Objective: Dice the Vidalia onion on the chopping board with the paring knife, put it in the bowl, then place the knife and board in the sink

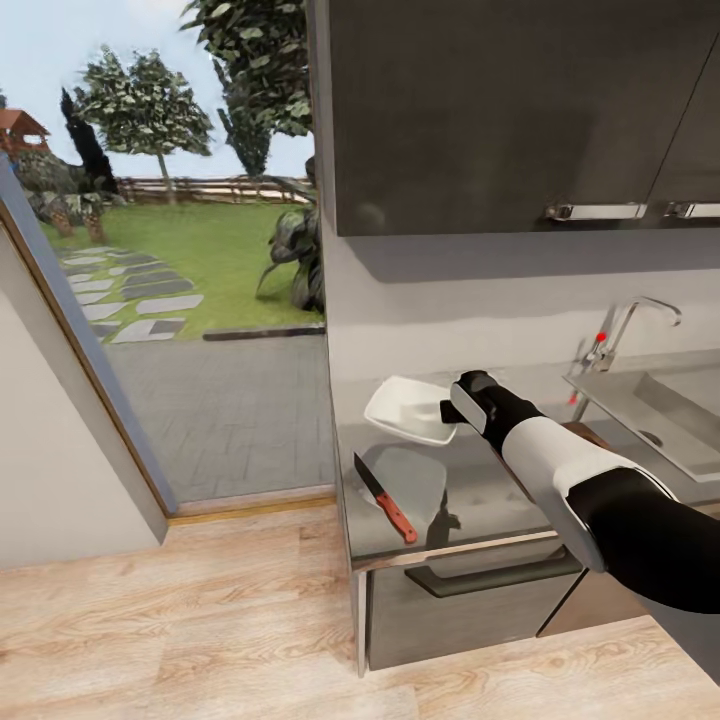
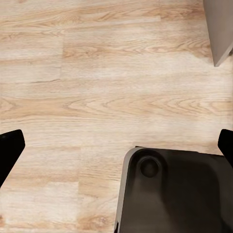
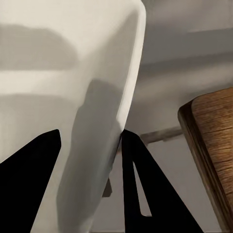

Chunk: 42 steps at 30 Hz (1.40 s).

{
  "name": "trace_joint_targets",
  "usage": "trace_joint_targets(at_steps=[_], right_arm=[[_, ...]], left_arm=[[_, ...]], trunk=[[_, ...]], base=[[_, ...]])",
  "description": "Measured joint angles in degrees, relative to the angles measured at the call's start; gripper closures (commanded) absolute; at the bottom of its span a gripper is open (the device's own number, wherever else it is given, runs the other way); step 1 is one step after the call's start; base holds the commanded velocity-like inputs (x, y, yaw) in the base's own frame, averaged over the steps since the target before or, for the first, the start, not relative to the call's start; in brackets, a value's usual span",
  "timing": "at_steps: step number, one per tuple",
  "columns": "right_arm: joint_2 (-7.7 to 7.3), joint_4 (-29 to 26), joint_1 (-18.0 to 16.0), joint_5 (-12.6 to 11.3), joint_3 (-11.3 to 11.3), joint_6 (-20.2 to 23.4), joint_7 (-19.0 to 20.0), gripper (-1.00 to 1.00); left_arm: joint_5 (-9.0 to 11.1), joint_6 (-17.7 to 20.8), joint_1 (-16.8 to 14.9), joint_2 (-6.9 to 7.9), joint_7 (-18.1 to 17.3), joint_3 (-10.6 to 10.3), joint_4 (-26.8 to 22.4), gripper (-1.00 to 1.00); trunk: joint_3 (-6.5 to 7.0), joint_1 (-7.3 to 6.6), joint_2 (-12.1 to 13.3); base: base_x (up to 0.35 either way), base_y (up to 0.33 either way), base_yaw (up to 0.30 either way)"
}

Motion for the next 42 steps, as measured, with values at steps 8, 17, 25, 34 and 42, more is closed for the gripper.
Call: trace_joint_targets(at_steps=[8, 17, 25, 34, 42], right_arm=[[0.40, 0.1, 0.0, 0.0, 0.1, 1.9, 0.1, 1.00], [0.51, 2.0, 0.0, 0.2, 0.1, 1.8, 0.1, 1.00], [0.51, 3.9, 0.0, 0.2, 0.2, 1.8, 0.2, 1.00], [0.63, 4.8, 0.0, 0.2, 0.1, 1.7, 0.4, 1.00], [0.63, 5.0, 0.0, 0.2, 0.2, 1.6, 0.5, 1.00]], left_arm=[[0.0, 0.0, 0.0, 0.00, 0.0, 0.0, 0.0, -1.00], [0.0, 0.0, 0.0, 0.00, 0.0, 0.0, 0.0, -1.00], [0.0, 0.0, 0.0, 0.00, 0.0, 0.0, 0.0, -1.00], [0.0, 0.0, 0.0, 0.00, 0.0, 0.0, 0.0, -1.00], [0.0, 0.0, 0.0, -0.02, 0.0, 0.0, 0.0, -1.00]], trunk=[[0.00, 0.00, 0.0], [0.00, -0.02, 0.0], [0.00, 0.00, 0.0], [0.00, 0.00, 0.0], [0.00, 0.00, 0.0]], base=[[0.000, 0.000, 0.000], [0.116, 0.039, 0.000], [0.047, 0.015, 0.000], [0.000, 0.000, 0.000], [0.000, 0.000, 0.000]])
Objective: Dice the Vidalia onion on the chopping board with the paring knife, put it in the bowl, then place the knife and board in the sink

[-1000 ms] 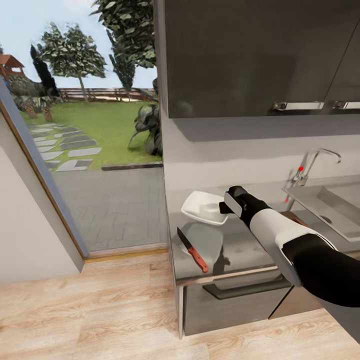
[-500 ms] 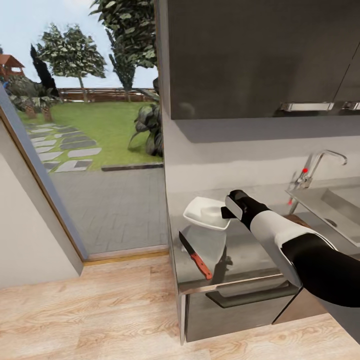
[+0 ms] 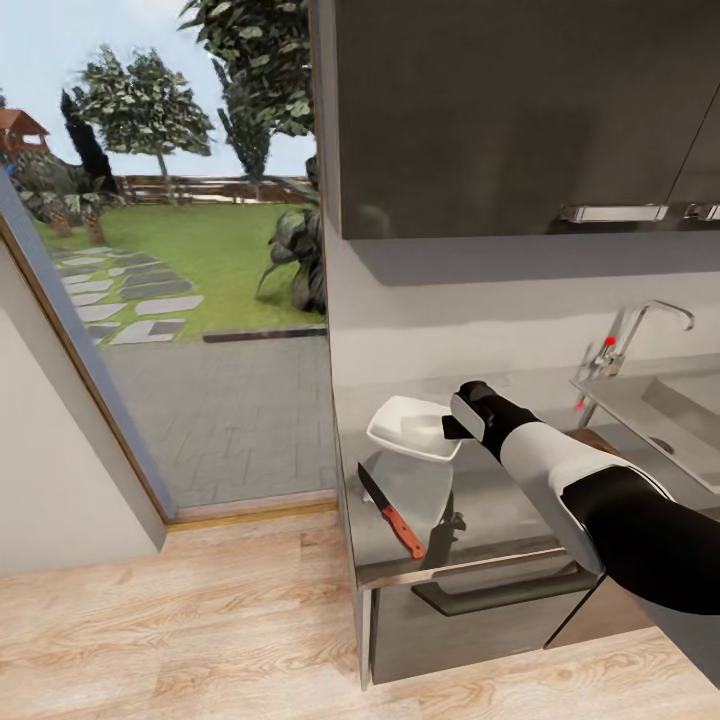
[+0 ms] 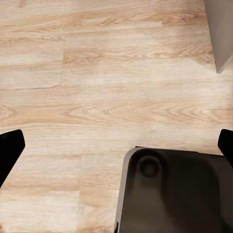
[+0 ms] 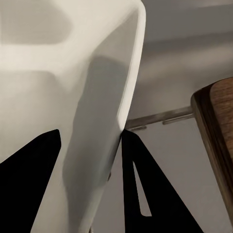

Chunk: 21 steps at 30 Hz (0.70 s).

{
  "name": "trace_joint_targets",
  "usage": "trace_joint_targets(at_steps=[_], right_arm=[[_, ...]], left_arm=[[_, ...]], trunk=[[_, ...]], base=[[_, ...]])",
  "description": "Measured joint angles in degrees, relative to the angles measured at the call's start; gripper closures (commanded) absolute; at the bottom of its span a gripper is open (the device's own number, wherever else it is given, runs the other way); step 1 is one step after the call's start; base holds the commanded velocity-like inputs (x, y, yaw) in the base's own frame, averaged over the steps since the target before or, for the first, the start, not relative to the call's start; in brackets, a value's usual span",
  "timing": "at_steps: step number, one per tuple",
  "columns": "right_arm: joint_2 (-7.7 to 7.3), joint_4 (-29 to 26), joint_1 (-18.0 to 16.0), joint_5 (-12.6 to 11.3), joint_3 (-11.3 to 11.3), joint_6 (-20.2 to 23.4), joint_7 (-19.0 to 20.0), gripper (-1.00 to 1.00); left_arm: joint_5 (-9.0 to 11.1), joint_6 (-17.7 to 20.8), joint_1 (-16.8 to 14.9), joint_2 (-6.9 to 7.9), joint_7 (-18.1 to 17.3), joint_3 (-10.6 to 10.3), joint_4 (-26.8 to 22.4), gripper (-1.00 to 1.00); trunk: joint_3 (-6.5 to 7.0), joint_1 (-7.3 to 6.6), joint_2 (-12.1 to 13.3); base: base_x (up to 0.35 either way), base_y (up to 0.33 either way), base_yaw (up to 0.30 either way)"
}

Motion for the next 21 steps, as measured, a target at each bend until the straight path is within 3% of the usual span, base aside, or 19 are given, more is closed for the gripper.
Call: trace_joint_targets(at_steps=[21], right_arm=[[0.00, 0.1, 0.0, 0.0, 0.0, -0.3, 0.3, 1.00]], left_arm=[[0.0, 0.0, 0.0, -0.01, 0.1, 0.0, 0.0, -1.00]], trunk=[[-0.49, 0.00, 0.0]], base=[[0.000, 0.000, 0.000]])
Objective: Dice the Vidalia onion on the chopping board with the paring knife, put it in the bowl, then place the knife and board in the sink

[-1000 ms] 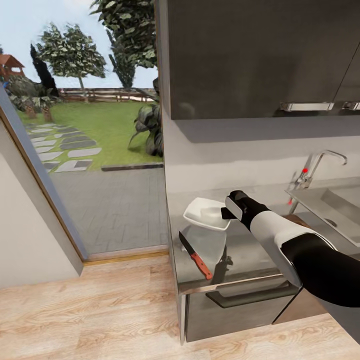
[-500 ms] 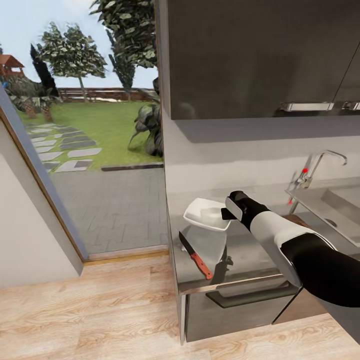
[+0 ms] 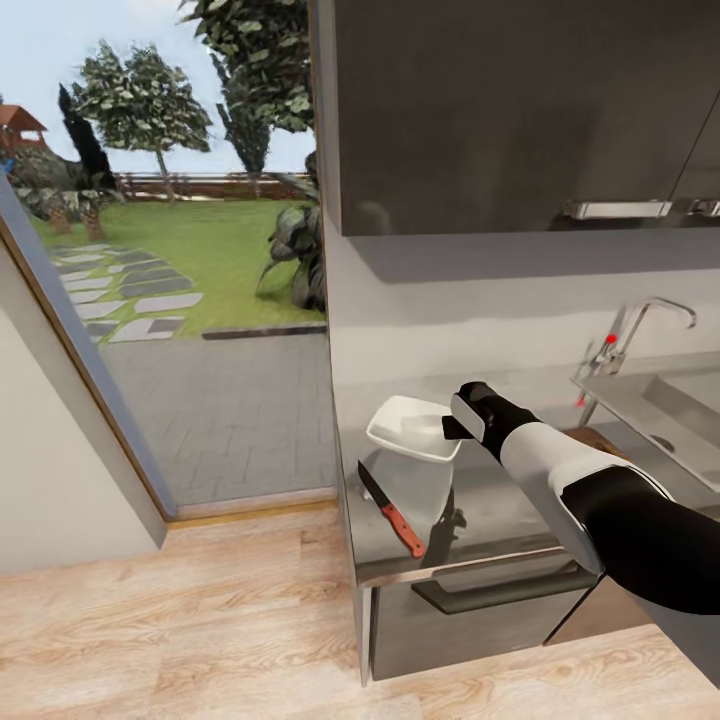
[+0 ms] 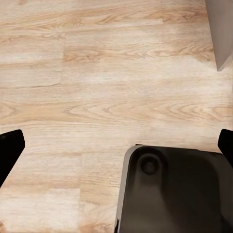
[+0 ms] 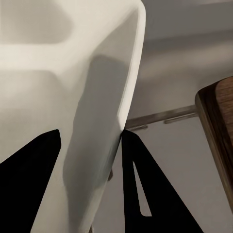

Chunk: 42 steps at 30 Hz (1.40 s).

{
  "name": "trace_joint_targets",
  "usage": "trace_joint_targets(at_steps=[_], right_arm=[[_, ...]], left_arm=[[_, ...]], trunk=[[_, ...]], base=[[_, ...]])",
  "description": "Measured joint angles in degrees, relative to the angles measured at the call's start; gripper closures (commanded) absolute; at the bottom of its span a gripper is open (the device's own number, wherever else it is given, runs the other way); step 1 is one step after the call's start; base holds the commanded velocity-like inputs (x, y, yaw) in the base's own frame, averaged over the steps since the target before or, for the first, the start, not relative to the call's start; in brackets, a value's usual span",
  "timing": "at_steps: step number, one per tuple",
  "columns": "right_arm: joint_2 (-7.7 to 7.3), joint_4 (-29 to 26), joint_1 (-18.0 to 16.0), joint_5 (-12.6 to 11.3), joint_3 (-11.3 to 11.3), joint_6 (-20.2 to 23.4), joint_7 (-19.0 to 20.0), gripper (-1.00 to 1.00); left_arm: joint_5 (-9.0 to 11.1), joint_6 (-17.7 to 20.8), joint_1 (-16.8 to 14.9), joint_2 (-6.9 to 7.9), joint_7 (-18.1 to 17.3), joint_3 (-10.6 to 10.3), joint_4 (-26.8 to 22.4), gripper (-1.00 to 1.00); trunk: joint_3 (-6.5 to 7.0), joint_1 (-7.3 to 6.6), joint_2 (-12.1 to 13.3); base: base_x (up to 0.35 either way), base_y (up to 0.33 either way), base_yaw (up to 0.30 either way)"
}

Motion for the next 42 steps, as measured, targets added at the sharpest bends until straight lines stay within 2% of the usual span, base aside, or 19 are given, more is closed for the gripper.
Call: trace_joint_targets(at_steps=[28, 36, 42], right_arm=[[-0.04, 0.0, 0.0, 0.1, 0.0, -0.3, 0.0, 1.00], [-0.08, 0.1, 0.0, 0.4, 0.0, -4.9, 0.0, 1.00], [-0.04, 0.2, 0.1, 0.4, 0.0, -5.9, 0.0, 1.00]], left_arm=[[0.0, 0.0, 0.0, -0.01, 0.0, 0.0, 0.0, -1.00], [0.0, 0.0, 0.0, -0.05, 0.0, 0.0, 0.0, -1.00], [0.0, 0.0, 0.0, -0.05, 0.0, 0.0, 0.0, -1.00]], trunk=[[-0.41, 0.00, 0.0], [-0.41, 0.00, 0.0], [-0.41, 0.00, 0.0]], base=[[0.000, 0.000, 0.000], [0.000, 0.000, 0.000], [0.000, 0.000, 0.000]])
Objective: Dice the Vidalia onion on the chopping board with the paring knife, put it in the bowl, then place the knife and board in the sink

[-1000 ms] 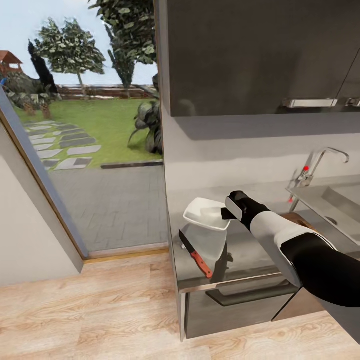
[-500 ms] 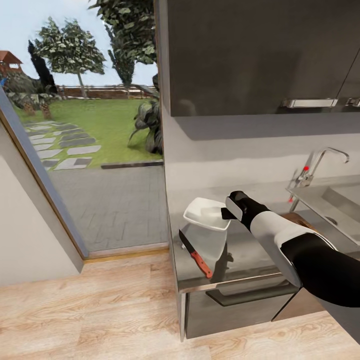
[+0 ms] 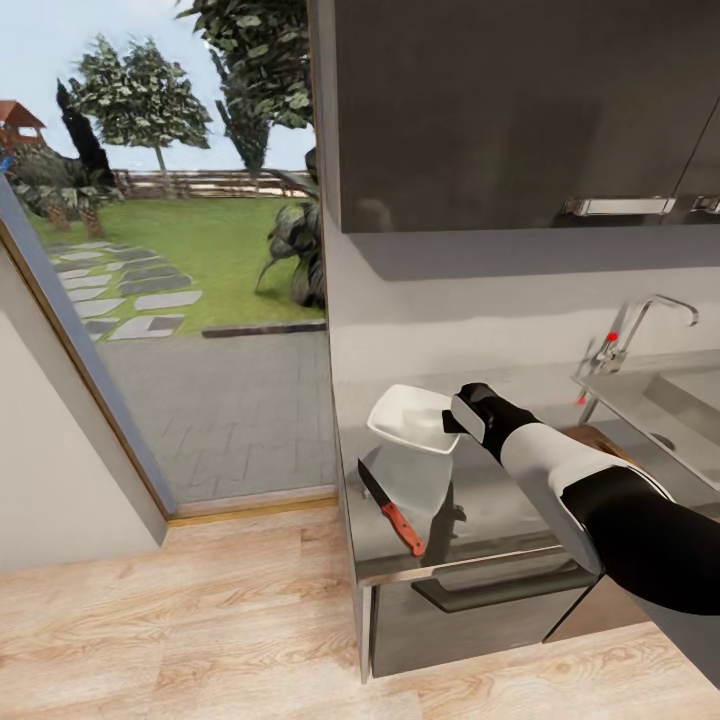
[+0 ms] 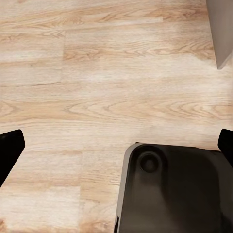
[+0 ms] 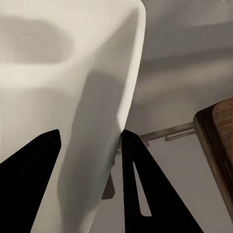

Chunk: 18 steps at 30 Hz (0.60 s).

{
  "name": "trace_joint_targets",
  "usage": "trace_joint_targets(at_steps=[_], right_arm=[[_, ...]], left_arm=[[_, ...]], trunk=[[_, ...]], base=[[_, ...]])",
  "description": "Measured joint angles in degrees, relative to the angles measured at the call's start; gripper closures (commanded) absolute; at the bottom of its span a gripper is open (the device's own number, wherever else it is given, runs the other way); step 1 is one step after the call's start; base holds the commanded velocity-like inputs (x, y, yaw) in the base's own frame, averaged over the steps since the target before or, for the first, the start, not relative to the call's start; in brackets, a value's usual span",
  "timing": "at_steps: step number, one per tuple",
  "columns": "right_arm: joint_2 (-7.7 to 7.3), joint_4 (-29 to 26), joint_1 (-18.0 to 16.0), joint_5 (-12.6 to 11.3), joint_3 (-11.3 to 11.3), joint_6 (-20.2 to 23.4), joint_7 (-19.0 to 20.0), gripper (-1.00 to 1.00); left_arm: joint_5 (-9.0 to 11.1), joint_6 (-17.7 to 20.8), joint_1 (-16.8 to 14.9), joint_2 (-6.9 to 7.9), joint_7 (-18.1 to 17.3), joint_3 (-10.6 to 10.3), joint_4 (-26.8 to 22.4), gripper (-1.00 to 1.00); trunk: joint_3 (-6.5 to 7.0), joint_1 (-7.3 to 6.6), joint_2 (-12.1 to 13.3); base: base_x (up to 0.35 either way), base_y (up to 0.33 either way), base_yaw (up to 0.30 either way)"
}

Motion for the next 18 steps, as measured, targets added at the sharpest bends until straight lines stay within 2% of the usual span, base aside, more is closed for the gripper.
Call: trace_joint_targets(at_steps=[18], right_arm=[[0.04, 0.0, 0.9, -0.1, 0.0, -0.1, -0.1, 1.00]], left_arm=[[0.0, 0.0, 0.0, 0.00, 0.0, 0.0, 0.0, -1.00]], trunk=[[-0.18, 0.00, 0.0]], base=[[0.000, 0.000, 0.000]])
